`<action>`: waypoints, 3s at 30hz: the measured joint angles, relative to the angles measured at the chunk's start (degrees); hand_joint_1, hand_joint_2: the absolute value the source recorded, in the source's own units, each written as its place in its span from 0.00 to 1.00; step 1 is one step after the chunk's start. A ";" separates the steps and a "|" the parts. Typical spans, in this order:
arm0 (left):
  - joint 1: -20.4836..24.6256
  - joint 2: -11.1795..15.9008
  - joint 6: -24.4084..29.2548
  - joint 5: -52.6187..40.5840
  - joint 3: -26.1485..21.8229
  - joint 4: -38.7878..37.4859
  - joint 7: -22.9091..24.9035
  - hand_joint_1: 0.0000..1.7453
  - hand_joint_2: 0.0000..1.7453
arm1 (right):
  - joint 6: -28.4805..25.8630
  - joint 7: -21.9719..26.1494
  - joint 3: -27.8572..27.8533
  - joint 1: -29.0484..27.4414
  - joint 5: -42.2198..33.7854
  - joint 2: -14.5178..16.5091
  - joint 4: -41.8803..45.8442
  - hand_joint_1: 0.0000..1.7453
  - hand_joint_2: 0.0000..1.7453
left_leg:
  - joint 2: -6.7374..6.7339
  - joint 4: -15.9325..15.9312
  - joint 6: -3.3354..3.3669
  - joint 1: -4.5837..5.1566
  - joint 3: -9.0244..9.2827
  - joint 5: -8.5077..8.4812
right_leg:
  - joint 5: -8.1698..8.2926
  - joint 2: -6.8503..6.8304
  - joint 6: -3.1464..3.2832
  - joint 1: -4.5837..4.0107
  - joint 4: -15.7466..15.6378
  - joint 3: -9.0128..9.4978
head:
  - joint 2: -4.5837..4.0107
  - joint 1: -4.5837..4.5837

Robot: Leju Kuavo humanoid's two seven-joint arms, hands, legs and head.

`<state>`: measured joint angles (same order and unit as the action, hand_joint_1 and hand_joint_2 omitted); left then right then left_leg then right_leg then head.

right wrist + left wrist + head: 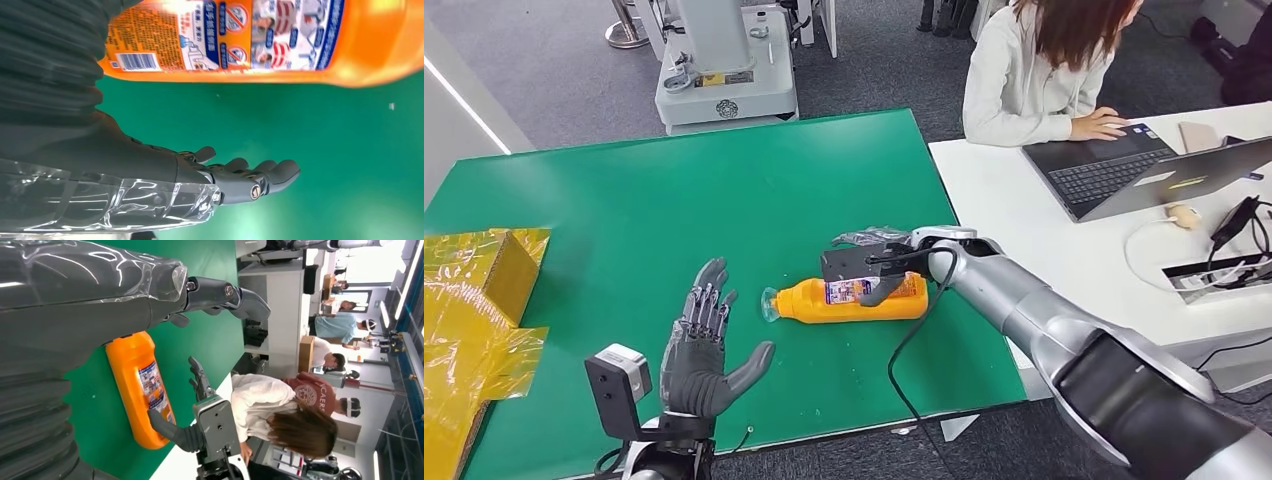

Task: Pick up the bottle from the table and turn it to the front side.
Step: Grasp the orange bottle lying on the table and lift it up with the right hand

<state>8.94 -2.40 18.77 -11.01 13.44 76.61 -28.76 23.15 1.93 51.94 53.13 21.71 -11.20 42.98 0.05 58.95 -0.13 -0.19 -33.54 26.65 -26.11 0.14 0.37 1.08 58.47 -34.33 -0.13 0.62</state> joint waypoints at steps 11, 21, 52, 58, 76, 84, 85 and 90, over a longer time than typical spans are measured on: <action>-1.06 0.04 -1.52 2.27 -0.60 -0.29 -0.19 0.00 1.00 | 4.51 -2.26 12.05 5.20 -4.00 -2.60 -1.20 0.00 1.00 | 0.03 0.01 0.00 0.00 0.00 0.00 | 0.00 -0.04 0.00 0.00 -0.01 0.01 | 0.00 0.01; -1.19 0.00 -2.73 2.90 -0.70 -0.34 0.27 0.00 1.00 | 8.67 -4.85 19.54 6.42 -4.91 -7.32 1.71 0.00 1.00 | 0.04 0.04 0.01 0.00 0.00 0.00 | 0.01 -0.05 -0.01 0.00 -0.03 0.01 | 0.00 -0.01; -0.99 0.20 -2.18 1.09 -0.69 -3.59 0.46 0.00 1.00 | -10.55 -3.30 14.91 -1.64 -11.75 -3.26 2.55 0.00 1.00 | 0.03 0.00 0.00 -0.02 -0.02 0.00 | 0.00 -0.05 0.00 -0.02 0.03 0.01 | 0.00 0.01; -1.22 0.34 -3.16 1.62 -0.68 -3.50 0.88 0.00 1.00 | -5.99 -5.22 13.85 -0.97 -12.42 -0.54 2.27 0.00 1.00 | 0.04 0.01 0.00 -0.01 -0.03 0.00 | 0.00 -0.06 0.00 -0.01 0.03 0.02 | 0.00 0.01; -1.13 -0.28 -5.93 2.93 -0.69 -3.00 2.58 0.00 1.00 | -0.39 -9.98 21.90 4.45 -3.12 -5.92 3.67 0.00 1.00 | 0.04 0.08 0.01 -0.01 -0.02 0.00 | 0.01 -0.05 -0.02 0.00 0.00 0.01 | 0.00 0.01; -0.81 -0.97 -6.07 1.82 -0.69 -2.88 3.25 0.00 1.00 | -2.12 -10.39 22.92 3.74 -2.13 -7.26 4.76 0.77 1.00 | 0.04 0.07 0.01 -0.03 0.00 0.00 | 0.01 -0.04 -0.02 -0.02 0.01 0.01 | 0.00 0.00; -0.82 -0.98 -6.06 1.56 -0.70 -2.80 3.27 0.00 1.00 | -2.64 -10.42 22.87 3.46 -1.98 -7.28 4.78 0.83 1.00 | 0.04 0.07 0.01 -0.03 0.00 0.00 | 0.01 -0.04 -0.02 -0.02 0.01 0.01 | 0.00 0.00; -0.84 -0.98 -6.00 1.04 -0.70 -2.66 3.27 0.00 1.00 | -3.57 -10.44 22.63 2.75 -1.80 -7.42 4.80 0.84 1.00 | 0.02 0.07 0.01 -0.03 0.01 0.00 | 0.01 -0.02 -0.02 -0.02 0.01 0.02 | 0.00 0.00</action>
<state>8.10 -3.38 12.76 -9.97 12.74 73.95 -25.49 19.58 -8.51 74.58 55.88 19.92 -18.62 47.78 0.07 59.02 -0.13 -0.22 -33.53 26.66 -26.10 0.12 0.35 1.06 58.48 -34.30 -0.13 0.62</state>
